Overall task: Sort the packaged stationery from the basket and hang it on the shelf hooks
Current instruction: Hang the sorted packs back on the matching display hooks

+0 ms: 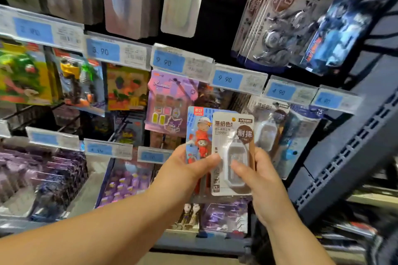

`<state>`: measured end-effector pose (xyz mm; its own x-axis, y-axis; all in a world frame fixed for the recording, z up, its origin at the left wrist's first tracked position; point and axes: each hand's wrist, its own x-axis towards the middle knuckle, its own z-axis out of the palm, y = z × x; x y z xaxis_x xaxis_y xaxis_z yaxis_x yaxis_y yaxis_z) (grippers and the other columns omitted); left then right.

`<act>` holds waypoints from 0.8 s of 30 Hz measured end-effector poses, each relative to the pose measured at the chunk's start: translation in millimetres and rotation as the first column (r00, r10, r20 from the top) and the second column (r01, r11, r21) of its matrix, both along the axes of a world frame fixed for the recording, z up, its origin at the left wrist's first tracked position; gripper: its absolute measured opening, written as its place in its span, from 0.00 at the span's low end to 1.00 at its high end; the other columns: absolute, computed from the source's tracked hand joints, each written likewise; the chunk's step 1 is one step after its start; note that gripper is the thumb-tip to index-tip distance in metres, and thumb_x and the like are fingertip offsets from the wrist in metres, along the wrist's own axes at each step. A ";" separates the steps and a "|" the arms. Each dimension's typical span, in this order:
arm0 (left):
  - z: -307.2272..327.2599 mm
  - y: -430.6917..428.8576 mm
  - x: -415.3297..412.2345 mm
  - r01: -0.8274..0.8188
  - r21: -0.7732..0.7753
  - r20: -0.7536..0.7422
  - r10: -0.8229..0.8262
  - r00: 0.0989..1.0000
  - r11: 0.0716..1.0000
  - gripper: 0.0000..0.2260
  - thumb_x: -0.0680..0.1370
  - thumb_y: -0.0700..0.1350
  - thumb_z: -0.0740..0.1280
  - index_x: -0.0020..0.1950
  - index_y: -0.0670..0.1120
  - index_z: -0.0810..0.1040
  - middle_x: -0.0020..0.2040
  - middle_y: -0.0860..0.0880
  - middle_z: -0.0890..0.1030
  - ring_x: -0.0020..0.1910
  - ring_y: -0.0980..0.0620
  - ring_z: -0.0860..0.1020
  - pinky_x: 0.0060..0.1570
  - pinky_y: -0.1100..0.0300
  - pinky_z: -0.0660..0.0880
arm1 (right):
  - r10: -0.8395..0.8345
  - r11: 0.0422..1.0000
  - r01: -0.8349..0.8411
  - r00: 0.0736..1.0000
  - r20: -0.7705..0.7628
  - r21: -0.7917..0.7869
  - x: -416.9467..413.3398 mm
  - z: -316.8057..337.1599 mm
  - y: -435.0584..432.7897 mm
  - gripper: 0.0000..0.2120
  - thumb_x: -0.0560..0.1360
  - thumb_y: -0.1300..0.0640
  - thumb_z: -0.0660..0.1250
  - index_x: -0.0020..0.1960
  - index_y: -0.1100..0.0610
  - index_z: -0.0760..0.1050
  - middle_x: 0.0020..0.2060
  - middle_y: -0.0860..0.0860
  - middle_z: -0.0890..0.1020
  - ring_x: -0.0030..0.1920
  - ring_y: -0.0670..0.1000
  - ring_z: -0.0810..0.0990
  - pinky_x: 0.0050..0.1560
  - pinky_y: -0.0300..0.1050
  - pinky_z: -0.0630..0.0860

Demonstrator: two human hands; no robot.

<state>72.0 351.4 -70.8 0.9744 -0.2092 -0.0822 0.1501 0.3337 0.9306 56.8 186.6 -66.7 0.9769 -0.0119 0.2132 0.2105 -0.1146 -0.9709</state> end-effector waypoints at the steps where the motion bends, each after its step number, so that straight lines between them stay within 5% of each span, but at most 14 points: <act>1: 1.5 -4.8 3.7 0.007 0.016 0.006 -0.007 1.000 1.000 0.13 0.75 0.43 0.72 0.58 0.49 0.78 0.49 0.47 0.86 0.46 0.46 0.85 0.39 0.52 0.81 | -0.026 0.999 0.026 1.000 0.000 0.039 1.9 -0.6 -5.9 0.20 0.70 0.52 0.73 0.60 0.47 0.75 0.56 0.48 0.83 0.58 0.50 0.81 0.61 0.58 0.75; 7: 8.8 -19.0 20.8 -0.018 0.062 0.029 0.016 0.999 0.998 0.11 0.75 0.42 0.72 0.56 0.49 0.78 0.41 0.53 0.86 0.36 0.60 0.83 0.28 0.70 0.74 | -0.196 0.968 0.181 0.978 0.072 0.177 16.3 -1.0 -29.9 0.21 0.70 0.54 0.68 0.63 0.52 0.74 0.55 0.50 0.83 0.56 0.51 0.82 0.60 0.56 0.75; 15: -1.4 -17.6 29.7 -0.029 0.129 0.021 0.026 0.999 0.991 0.14 0.72 0.48 0.74 0.56 0.53 0.78 0.46 0.55 0.86 0.47 0.56 0.84 0.52 0.54 0.76 | -0.293 0.951 0.261 0.932 0.213 0.168 29.8 1.2 -57.9 0.22 0.71 0.56 0.68 0.64 0.46 0.70 0.54 0.43 0.83 0.57 0.46 0.81 0.54 0.43 0.76; 18: -3.4 -16.0 30.3 -0.023 0.126 0.017 0.021 1.000 0.992 0.17 0.69 0.51 0.75 0.56 0.54 0.78 0.47 0.55 0.86 0.49 0.54 0.84 0.50 0.53 0.77 | -0.274 0.959 0.250 0.934 0.227 0.130 36.1 1.6 -63.7 0.21 0.77 0.62 0.64 0.69 0.48 0.70 0.59 0.45 0.81 0.61 0.47 0.79 0.60 0.45 0.76; 21: -4.8 -14.2 31.3 -0.010 0.129 0.012 0.009 1.000 0.992 0.23 0.63 0.54 0.75 0.58 0.53 0.78 0.50 0.53 0.86 0.53 0.51 0.83 0.56 0.48 0.77 | -0.308 0.951 0.294 0.925 0.221 0.096 40.8 -1.0 -66.1 0.26 0.77 0.54 0.67 0.73 0.43 0.65 0.67 0.40 0.75 0.67 0.44 0.73 0.68 0.54 0.69; 24: -4.9 -12.8 31.9 -0.009 0.097 0.005 0.009 1.000 0.995 0.18 0.70 0.48 0.74 0.59 0.52 0.77 0.49 0.51 0.86 0.48 0.51 0.84 0.40 0.57 0.80 | -0.340 0.941 0.332 0.918 0.203 0.070 42.6 0.6 -63.9 0.30 0.76 0.52 0.68 0.75 0.42 0.61 0.63 0.29 0.73 0.64 0.34 0.72 0.69 0.48 0.67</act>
<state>103.9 338.7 -75.7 0.9767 -0.1914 -0.0974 0.1434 0.2431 0.9593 99.4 122.7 -66.0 0.8476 -0.3422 0.4056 0.3636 -0.1822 -0.9136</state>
